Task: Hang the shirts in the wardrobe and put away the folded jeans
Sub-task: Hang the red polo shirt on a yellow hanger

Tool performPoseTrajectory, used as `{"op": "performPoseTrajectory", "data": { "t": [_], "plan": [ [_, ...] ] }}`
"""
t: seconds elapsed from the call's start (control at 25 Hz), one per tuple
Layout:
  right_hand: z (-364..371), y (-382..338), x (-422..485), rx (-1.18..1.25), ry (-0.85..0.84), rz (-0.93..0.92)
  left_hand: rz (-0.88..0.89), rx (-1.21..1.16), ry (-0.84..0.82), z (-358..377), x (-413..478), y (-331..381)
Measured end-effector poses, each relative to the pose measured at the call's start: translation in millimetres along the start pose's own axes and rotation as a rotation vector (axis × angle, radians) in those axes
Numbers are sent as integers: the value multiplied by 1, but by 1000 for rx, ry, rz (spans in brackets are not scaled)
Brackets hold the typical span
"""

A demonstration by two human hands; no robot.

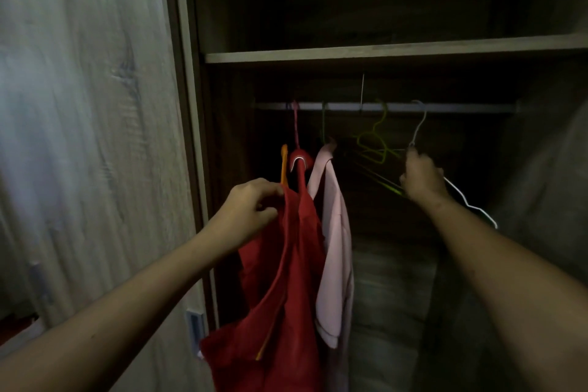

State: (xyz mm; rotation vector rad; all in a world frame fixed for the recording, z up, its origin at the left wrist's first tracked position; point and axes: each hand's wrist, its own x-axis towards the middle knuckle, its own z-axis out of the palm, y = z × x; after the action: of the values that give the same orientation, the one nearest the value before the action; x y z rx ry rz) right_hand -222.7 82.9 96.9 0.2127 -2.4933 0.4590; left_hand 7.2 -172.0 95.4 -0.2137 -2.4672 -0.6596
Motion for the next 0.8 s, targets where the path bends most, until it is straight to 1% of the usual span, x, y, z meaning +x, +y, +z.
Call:
{"op": "performPoseTrajectory", "data": {
  "t": [0.08,0.16,0.2,0.24,0.28,0.4,0.44,0.48,0.56,0.64,0.72,0.76,0.8],
  "plan": [
    [3,-1,9,119,-68,75,-12,9,-12,1,4,-2],
    [5,-8,15,346,-127,126,-17,28,-14,2,9,-3],
    [5,-13,15,442,-125,129,-15,41,-16,4,11,-4],
    [5,-19,12,515,-99,117,-14,58,-22,5,13,-4],
    [4,-25,6,575,-39,98,-12,73,-32,6,15,-3],
    [13,-24,-28,733,225,15,-4,86,-66,8,21,1],
    [22,-18,-43,769,272,-11,-4,88,-74,8,23,4],
    [33,-11,-59,781,281,-22,-6,95,-86,10,25,6],
    [58,1,-79,795,225,13,-6,110,-120,14,30,11],
    [71,6,-85,836,95,70,0,113,-149,18,34,15],
    [68,6,-89,951,-4,89,3,110,-164,22,36,21],
    [63,6,-94,1018,2,103,1,101,-176,24,35,25],
    [57,6,-101,1053,41,116,-16,74,-193,25,34,30]
  ]
}}
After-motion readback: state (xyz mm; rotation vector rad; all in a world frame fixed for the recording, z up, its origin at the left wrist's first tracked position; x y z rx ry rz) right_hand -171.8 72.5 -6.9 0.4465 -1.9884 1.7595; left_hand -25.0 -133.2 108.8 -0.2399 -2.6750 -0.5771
